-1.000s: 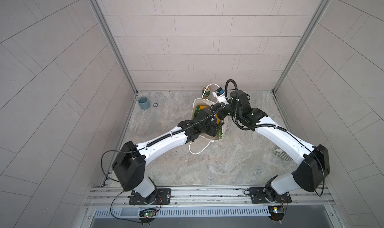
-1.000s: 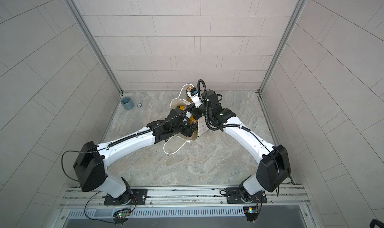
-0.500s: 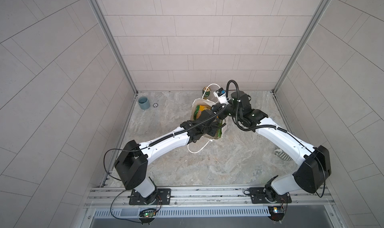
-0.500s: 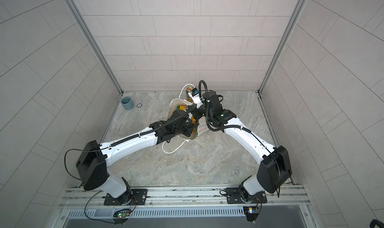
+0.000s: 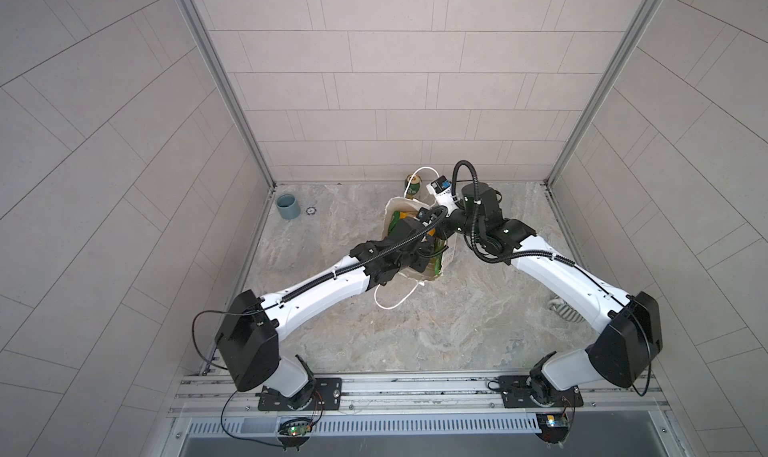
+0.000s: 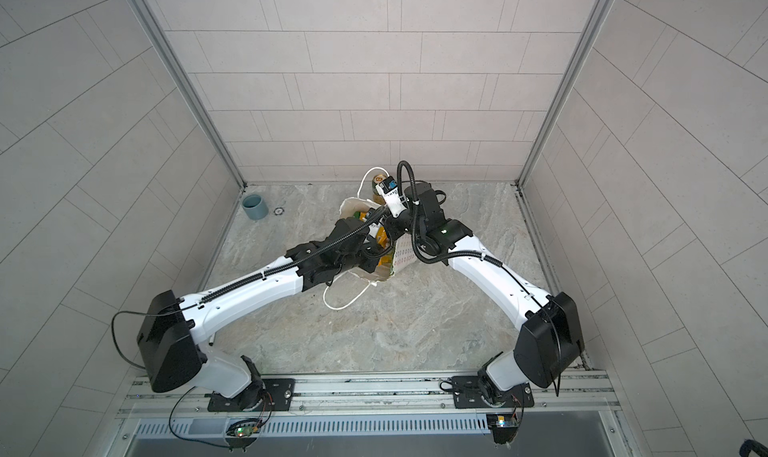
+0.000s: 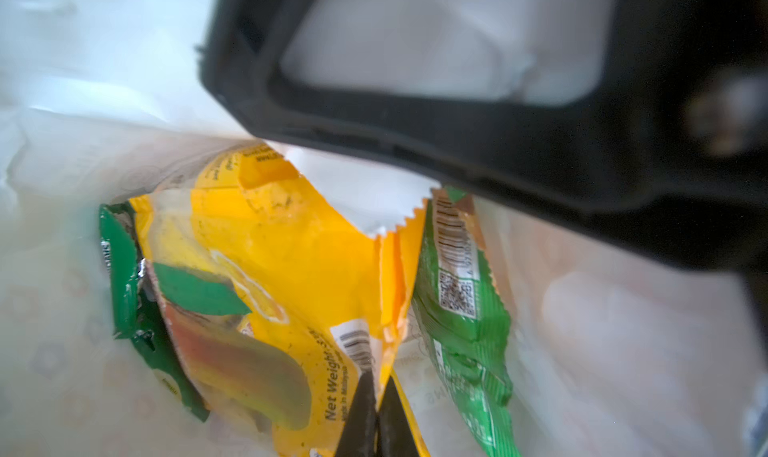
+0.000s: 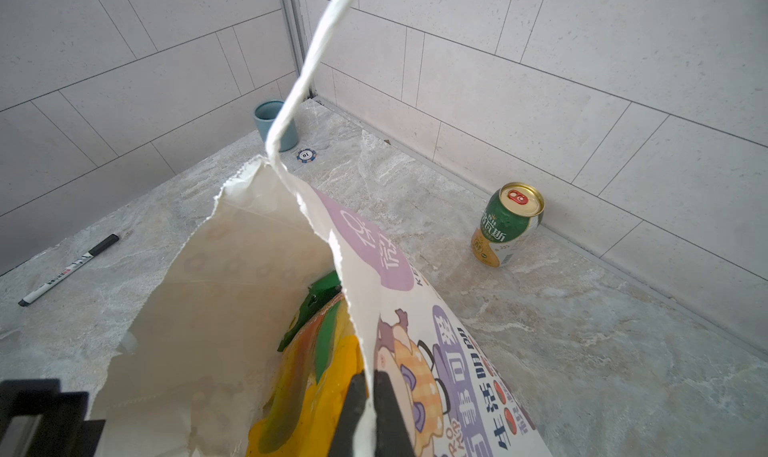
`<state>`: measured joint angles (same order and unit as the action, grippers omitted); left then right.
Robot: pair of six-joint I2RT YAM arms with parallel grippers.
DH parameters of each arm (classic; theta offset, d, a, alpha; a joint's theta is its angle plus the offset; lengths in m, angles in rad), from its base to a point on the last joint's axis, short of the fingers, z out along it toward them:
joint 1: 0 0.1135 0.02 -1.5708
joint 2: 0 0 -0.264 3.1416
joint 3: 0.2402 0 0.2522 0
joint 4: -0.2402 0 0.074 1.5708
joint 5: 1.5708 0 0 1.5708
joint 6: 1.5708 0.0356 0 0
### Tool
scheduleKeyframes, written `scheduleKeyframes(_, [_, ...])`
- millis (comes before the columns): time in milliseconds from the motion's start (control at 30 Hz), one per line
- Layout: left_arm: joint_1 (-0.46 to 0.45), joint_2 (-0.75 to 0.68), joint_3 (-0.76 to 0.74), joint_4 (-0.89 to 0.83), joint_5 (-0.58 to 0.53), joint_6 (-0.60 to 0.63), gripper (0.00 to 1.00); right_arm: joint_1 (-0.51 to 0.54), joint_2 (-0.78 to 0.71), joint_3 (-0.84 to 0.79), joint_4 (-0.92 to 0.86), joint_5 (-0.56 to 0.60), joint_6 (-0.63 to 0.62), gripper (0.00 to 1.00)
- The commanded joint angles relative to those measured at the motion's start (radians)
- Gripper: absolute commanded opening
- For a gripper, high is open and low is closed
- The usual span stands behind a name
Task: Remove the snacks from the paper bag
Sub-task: 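Grasp the yellow snack packet inside the bag with the left gripper, then lift the yellow packet up out of the bag with the left gripper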
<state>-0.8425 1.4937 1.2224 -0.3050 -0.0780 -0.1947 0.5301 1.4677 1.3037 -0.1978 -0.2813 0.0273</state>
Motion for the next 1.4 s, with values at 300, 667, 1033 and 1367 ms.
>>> scheduleKeyframes(300, [0.009,-0.160,0.020,0.004,0.055,0.114,0.00,0.018,-0.051,0.005,0.047,-0.026,0.000,0.00])
scheduleKeyframes(667, [0.044,-0.263,0.021,-0.041,0.128,0.180,0.00,0.016,-0.056,0.005,0.047,-0.027,-0.001,0.00])
scheduleKeyframes(1033, [0.104,-0.337,0.067,-0.022,0.173,0.203,0.00,0.016,-0.062,0.001,0.042,-0.012,-0.007,0.00])
scheduleKeyframes(1367, [0.160,-0.352,0.124,0.014,0.201,0.176,0.00,0.014,-0.060,0.004,0.038,0.000,-0.006,0.00])
